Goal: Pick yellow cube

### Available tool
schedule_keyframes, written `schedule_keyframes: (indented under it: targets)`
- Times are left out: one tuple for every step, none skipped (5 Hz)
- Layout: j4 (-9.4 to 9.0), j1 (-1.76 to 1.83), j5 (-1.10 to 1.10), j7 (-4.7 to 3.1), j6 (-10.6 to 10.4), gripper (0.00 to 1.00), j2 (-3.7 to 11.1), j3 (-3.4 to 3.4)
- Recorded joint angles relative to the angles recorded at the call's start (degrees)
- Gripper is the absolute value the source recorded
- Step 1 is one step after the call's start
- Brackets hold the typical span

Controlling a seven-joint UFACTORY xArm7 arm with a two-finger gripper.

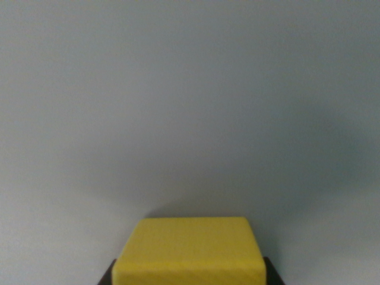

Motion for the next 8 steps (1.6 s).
schedule_keyframes:
  targets:
    - [0.39,0.01,-0.03,0.02,0.61,1.0,-0.22,-0.01]
    - [0.39,0.01,-0.03,0.02,0.61,1.0,-0.22,-0.01]
    - [1.03,0.02,-0.08,0.05,1.61,1.0,-0.58,-0.03]
    - [1.03,0.02,-0.08,0.05,1.61,1.0,-0.58,-0.03]
    - [1.86,0.04,-0.14,0.09,2.92,1.0,-1.06,-0.05]
    - [1.86,0.04,-0.14,0.09,2.92,1.0,-1.06,-0.05]
    - [2.83,0.06,-0.22,0.14,4.44,1.0,-1.61,-0.08]
    - [2.83,0.06,-0.22,0.14,4.44,1.0,-1.61,-0.08]
